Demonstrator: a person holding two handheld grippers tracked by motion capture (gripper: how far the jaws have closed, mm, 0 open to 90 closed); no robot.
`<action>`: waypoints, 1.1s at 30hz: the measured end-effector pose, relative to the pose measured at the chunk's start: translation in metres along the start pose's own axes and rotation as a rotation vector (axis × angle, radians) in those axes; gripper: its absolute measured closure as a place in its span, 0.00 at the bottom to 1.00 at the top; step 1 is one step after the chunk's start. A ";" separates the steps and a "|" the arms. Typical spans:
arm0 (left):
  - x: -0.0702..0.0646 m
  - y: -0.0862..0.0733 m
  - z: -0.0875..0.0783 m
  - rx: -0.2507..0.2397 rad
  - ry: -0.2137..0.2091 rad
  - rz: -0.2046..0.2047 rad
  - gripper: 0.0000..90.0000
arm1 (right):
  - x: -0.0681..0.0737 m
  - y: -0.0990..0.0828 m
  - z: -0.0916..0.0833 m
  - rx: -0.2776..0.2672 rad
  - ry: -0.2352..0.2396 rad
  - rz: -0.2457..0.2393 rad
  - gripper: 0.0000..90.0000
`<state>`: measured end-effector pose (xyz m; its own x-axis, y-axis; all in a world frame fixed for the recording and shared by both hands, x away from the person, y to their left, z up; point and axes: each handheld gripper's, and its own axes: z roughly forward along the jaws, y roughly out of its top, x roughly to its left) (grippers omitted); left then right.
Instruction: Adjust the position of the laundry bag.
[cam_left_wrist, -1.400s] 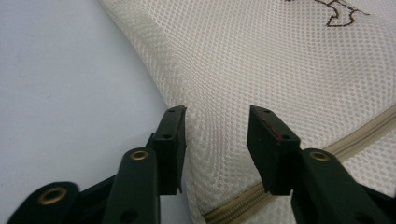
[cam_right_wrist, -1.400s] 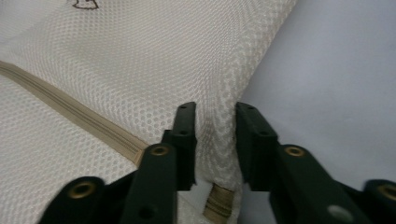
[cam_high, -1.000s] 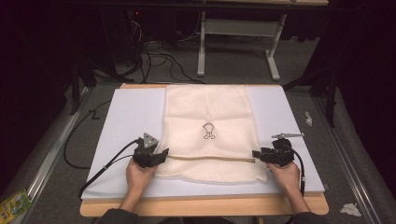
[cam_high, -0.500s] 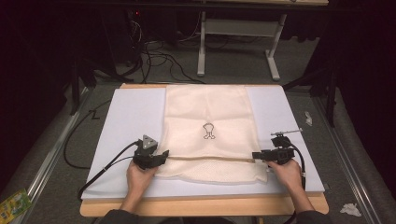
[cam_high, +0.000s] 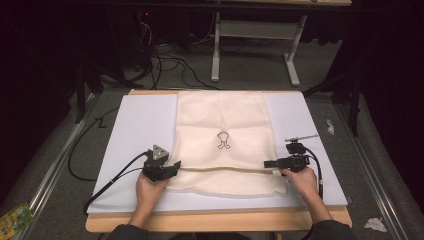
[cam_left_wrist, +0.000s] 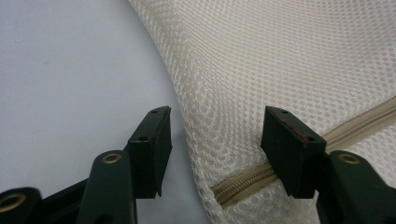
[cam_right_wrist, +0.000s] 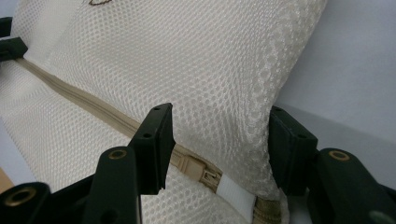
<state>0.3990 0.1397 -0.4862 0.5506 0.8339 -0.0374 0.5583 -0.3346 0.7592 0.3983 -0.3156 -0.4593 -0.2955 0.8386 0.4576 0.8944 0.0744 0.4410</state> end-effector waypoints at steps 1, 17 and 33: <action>0.000 0.000 0.000 0.000 0.001 0.000 0.48 | -0.001 -0.001 -0.001 0.007 0.001 -0.004 0.54; -0.001 0.000 0.001 0.000 0.014 -0.001 0.49 | 0.001 -0.007 -0.001 0.022 0.050 -0.015 0.57; -0.001 0.001 0.001 0.004 0.018 -0.012 0.50 | 0.000 -0.010 -0.001 0.031 0.059 -0.035 0.65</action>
<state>0.3992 0.1380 -0.4863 0.5327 0.8456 -0.0350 0.5674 -0.3261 0.7561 0.3890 -0.3164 -0.4631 -0.3456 0.8018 0.4876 0.8926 0.1207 0.4343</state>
